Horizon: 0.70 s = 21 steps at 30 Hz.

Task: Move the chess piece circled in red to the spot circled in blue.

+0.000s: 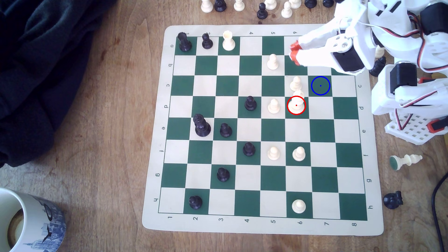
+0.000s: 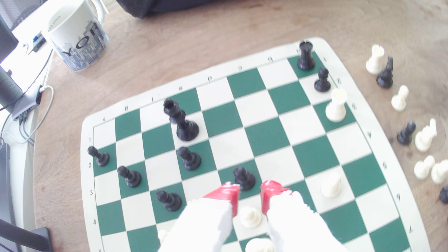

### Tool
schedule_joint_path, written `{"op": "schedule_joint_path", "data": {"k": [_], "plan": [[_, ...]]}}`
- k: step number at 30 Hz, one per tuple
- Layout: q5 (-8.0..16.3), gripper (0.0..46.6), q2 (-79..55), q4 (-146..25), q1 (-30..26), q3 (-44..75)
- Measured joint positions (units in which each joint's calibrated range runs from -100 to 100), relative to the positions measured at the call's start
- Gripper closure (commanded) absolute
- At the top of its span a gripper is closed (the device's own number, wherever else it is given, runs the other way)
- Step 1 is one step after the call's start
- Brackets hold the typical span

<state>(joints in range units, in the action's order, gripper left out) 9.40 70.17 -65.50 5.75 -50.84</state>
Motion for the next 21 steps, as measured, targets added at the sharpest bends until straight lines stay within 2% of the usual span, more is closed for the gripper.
{"op": "schedule_joint_path", "data": {"k": [3, 7, 14, 21], "plan": [[3.0, 33.4, -10.2, -8.8, 0.0, 9.7], [3.8, 31.3, -18.4, -13.3, 0.4, 14.3], [3.0, 26.3, -24.0, -16.3, -0.6, 14.3], [1.8, 26.0, -28.2, -15.9, -2.7, 10.5]]}}
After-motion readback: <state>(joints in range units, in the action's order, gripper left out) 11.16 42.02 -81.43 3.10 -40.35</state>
